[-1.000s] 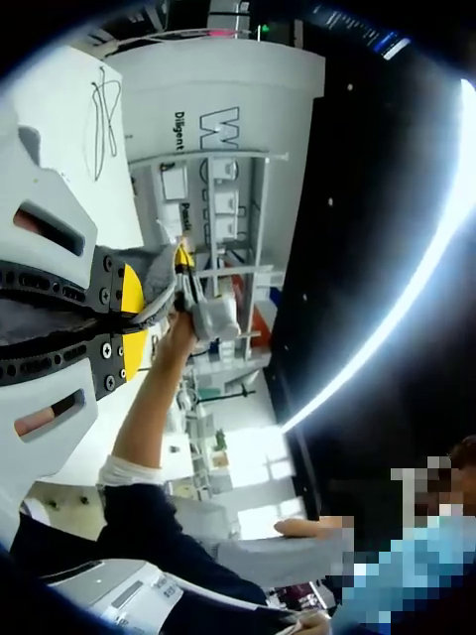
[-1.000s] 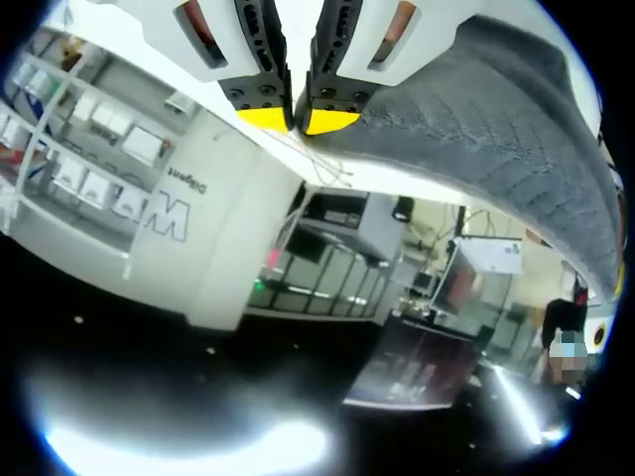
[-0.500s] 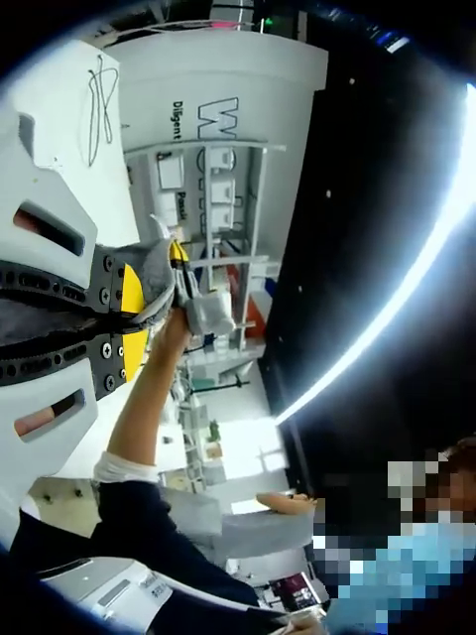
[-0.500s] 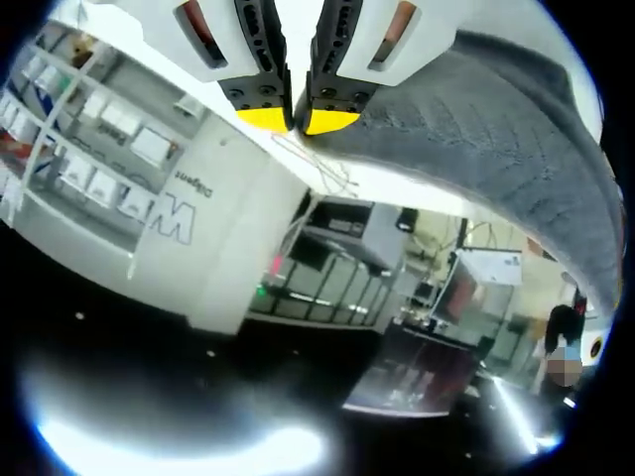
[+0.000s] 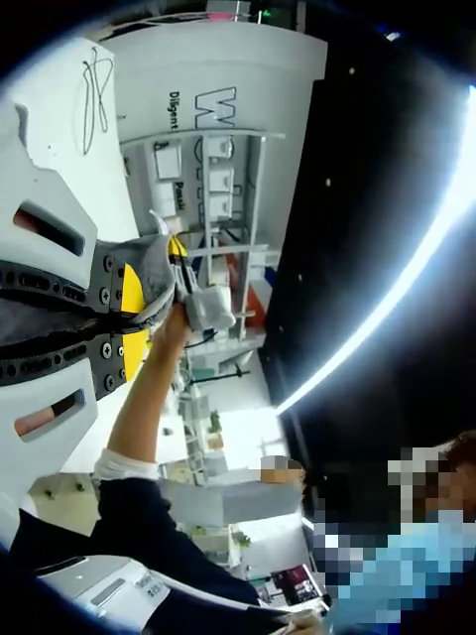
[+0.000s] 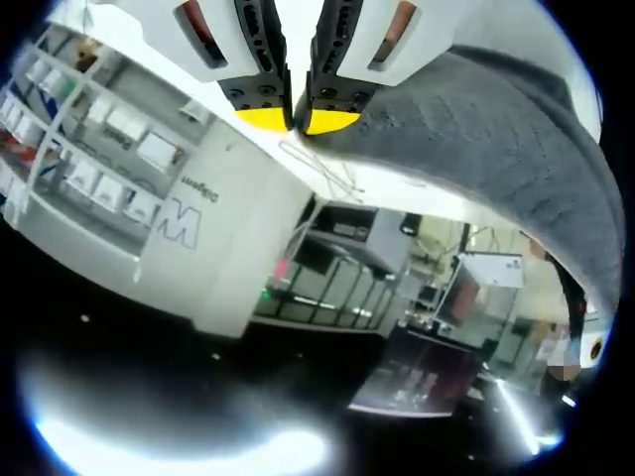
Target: Open the folded towel by lifting each exposed corner and separating the folded layers until the towel lies flat within the target outline without major curled edges
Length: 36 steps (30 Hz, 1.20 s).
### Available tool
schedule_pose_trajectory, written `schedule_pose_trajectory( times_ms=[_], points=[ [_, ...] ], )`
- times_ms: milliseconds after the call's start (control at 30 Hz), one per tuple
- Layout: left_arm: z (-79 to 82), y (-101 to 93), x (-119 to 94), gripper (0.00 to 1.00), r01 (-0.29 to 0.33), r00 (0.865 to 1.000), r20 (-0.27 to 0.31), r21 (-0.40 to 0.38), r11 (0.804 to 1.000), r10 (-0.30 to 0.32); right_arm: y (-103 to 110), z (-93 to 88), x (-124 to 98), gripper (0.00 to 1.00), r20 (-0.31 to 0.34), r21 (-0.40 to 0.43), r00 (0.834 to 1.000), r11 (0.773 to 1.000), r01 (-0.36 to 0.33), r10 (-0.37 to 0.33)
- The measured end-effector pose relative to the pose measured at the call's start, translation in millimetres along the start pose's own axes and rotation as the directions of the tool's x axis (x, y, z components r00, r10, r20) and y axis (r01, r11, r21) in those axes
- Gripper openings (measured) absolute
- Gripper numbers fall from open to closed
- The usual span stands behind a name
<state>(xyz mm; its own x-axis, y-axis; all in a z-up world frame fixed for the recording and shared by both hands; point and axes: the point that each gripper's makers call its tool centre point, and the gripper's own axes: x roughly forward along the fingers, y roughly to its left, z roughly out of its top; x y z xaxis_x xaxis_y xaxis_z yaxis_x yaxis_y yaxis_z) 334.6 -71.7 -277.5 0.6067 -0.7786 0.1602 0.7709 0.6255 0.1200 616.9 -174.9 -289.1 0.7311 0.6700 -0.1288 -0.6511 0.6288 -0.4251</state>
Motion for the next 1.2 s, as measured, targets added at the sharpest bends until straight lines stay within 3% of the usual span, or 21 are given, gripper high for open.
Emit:
schedule_pose_trajectory(
  times_ms=[833,1200],
  points=[
    [-6.3,-27.4,29.5,0.02,0.092,0.996,-0.002,-0.026,0.995,-0.092,-29.4,-16.6,-47.3,0.01,-0.055,-0.002,0.996,0.998,0.064,-0.064],
    [-18.3,-40.3,48.8,0.02,0.140,0.990,-0.018,-0.041,0.989,-0.141,-37.4,-38.6,-63.2,0.01,-0.093,0.012,0.993,0.997,0.071,-0.069]
  ],
)
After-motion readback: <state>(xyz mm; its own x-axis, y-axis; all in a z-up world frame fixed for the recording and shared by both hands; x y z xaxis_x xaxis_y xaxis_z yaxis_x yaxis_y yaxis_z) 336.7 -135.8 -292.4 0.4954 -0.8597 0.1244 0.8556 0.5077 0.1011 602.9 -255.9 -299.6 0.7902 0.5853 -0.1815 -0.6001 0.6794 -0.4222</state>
